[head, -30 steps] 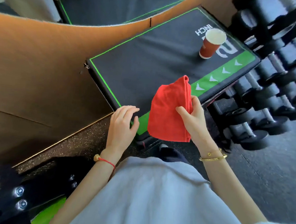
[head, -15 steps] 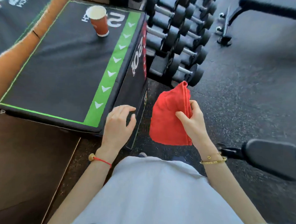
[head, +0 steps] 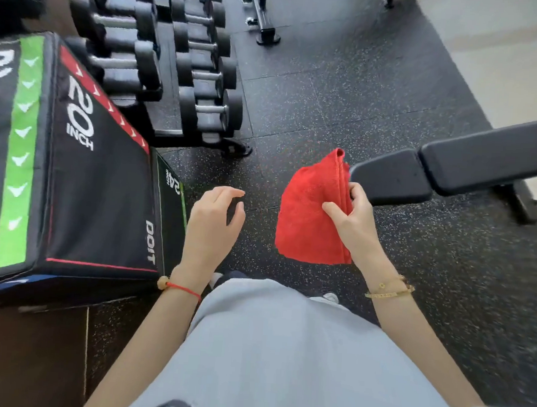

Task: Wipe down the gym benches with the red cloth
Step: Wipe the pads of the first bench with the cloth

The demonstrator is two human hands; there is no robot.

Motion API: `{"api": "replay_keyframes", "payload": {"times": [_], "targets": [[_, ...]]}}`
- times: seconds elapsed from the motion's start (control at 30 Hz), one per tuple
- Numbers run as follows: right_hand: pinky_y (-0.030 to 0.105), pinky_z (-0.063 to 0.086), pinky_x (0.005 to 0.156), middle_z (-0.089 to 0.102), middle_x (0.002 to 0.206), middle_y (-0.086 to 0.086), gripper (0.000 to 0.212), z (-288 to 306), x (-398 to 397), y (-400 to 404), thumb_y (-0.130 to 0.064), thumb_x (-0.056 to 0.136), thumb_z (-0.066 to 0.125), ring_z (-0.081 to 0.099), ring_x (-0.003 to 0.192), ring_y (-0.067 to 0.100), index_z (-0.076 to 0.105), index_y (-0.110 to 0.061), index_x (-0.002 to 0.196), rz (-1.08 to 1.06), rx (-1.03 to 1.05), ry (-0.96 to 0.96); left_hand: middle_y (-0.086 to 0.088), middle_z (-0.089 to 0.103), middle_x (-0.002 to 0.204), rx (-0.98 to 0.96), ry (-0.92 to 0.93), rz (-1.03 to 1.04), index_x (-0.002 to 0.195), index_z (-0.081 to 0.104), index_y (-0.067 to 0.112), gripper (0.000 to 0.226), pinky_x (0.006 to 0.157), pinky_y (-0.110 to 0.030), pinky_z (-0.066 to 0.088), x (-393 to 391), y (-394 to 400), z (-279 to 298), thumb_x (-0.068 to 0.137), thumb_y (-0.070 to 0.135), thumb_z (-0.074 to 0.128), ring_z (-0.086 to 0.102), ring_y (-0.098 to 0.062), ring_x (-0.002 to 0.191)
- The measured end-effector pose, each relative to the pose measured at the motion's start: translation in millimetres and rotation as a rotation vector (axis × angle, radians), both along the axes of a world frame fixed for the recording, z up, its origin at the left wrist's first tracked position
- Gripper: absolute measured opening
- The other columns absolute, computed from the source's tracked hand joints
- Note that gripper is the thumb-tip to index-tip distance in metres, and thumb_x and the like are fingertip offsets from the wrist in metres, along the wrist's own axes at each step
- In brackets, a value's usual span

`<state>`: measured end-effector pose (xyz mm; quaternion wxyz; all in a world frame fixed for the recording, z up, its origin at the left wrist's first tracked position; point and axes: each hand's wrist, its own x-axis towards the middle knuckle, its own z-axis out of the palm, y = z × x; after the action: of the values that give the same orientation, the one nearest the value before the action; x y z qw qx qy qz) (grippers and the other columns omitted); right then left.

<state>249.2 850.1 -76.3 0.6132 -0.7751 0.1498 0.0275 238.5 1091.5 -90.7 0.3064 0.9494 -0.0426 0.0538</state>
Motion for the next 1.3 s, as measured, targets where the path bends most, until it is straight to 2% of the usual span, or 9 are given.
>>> {"api": "replay_keyframes", "payload": {"times": [0.2,0.3,0.57,0.8,0.97,1.17,1.3], "targets": [[0.009,0.045,0.067,0.062,0.085,-0.008,0.023,-4.5,-38.3,-117.9,0.000,0.083,0.063,0.057,0.068,-0.010,0.053,-0.011,0.100,-0.094,-0.058,0.009,-0.002,0.066,0.111,-0.053,-0.008,-0.071,0.112,0.065,0.012,0.020,0.094,-0.045,0.048,-21.8,-107.4,-9.2,0.094,0.016,0.056,0.059,-0.023,0.104],[0.007,0.045,0.068,0.063,0.088,-0.006,0.024,-9.2,-47.2,-165.2,0.000,0.083,0.063,0.057,0.070,-0.010,0.053,-0.012,0.101,-0.127,-0.072,0.026,-0.004,0.066,0.110,-0.056,0.007,-0.086,0.110,0.066,0.010,0.019,0.093,-0.047,0.048,-29.5,-150.9,-15.3,0.093,0.013,0.058,0.060,-0.026,0.103],[0.023,0.049,0.078,0.065,0.095,-0.006,0.023,-22.4,-36.7,-248.1,-0.008,0.084,0.063,0.062,0.086,0.005,0.053,-0.018,0.102,-0.154,-0.049,0.086,-0.001,0.066,0.110,-0.036,0.025,-0.136,0.111,0.065,0.013,0.019,0.093,-0.040,0.048,-15.3,-230.5,-18.6,0.093,0.015,0.058,0.059,-0.023,0.103],[0.017,0.047,0.075,0.064,0.092,-0.007,0.024,-36.8,15.8,-298.0,-0.007,0.083,0.064,0.060,0.081,0.001,0.053,-0.013,0.103,-0.176,-0.034,0.096,-0.003,0.066,0.112,-0.016,0.048,-0.138,0.115,0.064,0.011,0.023,0.093,-0.042,0.048,33.1,-292.5,-31.3,0.093,0.012,0.057,0.057,-0.023,0.104],[0.014,0.049,0.074,0.063,0.091,-0.011,0.024,-47.6,73.8,-338.4,-0.006,0.085,0.063,0.061,0.075,-0.010,0.052,-0.012,0.106,-0.117,-0.042,0.105,-0.005,0.066,0.116,-0.018,0.057,-0.135,0.116,0.064,0.009,0.024,0.095,-0.045,0.047,84.1,-341.5,-45.3,0.093,0.010,0.057,0.058,-0.026,0.108],[0.025,0.050,0.080,0.064,0.092,-0.007,0.024,-63.1,138.4,-384.8,-0.005,0.085,0.063,0.062,0.082,0.003,0.053,-0.010,0.107,-0.072,-0.063,0.122,-0.004,0.065,0.117,-0.001,0.054,-0.088,0.116,0.064,0.010,0.025,0.097,-0.044,0.046,140.7,-378.5,-57.9,0.093,0.010,0.057,0.057,-0.025,0.111],[0.018,0.045,0.072,0.062,0.089,-0.009,0.023,-71.3,170.6,-405.6,-0.004,0.085,0.062,0.059,0.079,-0.001,0.051,-0.012,0.103,-0.043,-0.066,0.142,-0.005,0.066,0.115,0.038,0.064,-0.052,0.115,0.064,0.009,0.024,0.094,-0.045,0.047,169.3,-393.4,-60.6,0.092,0.009,0.057,0.058,-0.026,0.108]]}}
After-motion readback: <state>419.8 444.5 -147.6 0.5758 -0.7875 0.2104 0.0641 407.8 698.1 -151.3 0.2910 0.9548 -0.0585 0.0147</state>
